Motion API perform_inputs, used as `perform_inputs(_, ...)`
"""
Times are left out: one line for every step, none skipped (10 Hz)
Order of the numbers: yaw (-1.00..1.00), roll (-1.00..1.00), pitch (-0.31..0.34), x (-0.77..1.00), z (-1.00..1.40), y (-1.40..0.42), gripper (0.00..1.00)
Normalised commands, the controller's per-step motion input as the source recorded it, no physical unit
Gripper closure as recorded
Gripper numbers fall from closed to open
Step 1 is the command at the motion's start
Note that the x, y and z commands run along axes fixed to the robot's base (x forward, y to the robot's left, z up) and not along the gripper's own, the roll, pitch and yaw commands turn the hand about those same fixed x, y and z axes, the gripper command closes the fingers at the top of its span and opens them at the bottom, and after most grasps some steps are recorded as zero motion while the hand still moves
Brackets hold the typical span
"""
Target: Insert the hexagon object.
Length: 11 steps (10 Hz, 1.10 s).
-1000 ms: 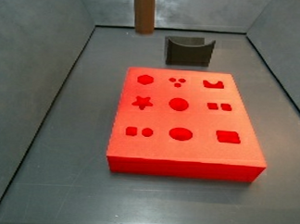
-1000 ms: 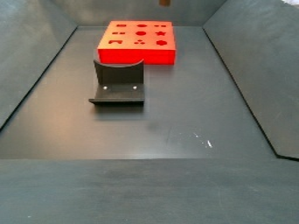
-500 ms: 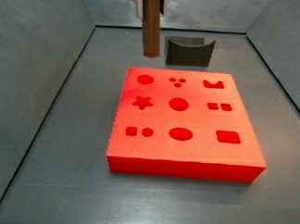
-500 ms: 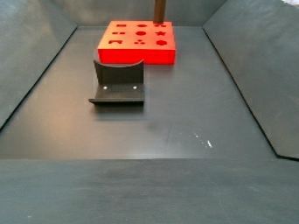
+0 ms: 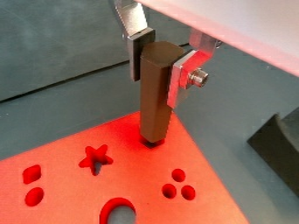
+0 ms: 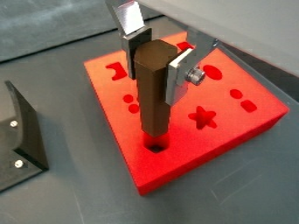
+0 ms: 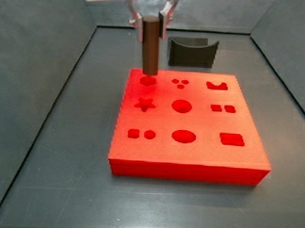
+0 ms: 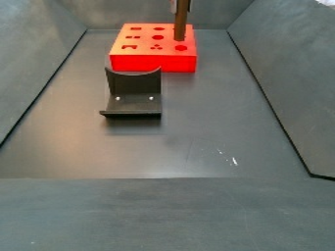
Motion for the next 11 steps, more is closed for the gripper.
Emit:
perform_inputs(0.0, 0.07, -0.004, -0.11, -0.31, 0.0, 1.0)
perform_inputs(0.0, 0.05, -0.013, -0.09, -0.28, 0.0, 1.0)
perform_inputs(0.09, 0.07, -0.007, 0.0, -0.22, 0.0, 1.0)
perform_inputs(0.21, 0.01, 0.0, 0.28, -0.15, 0.0, 1.0)
perform_inputs(0.1, 0.04, 0.0, 0.05, -0.21, 0.0, 1.0)
perform_inputs(0.03, 0.02, 0.0, 0.0, -0.19, 0.0, 1.0)
perform_inputs(0.04, 0.04, -0.007, -0.01, -0.21, 0.0, 1.0)
perform_inputs(0.1, 0.05, -0.006, 0.0, -0.21, 0.01, 1.0)
perform_inputs(0.25, 0.11, 0.0, 0.09, -0.16, 0.1, 1.0)
perform_inputs(0.29, 0.11, 0.0, 0.08, -0.19, 0.09, 1.0)
perform_inputs(0.12, 0.06, 0.0, 0.0, -0.19, 0.0, 1.0)
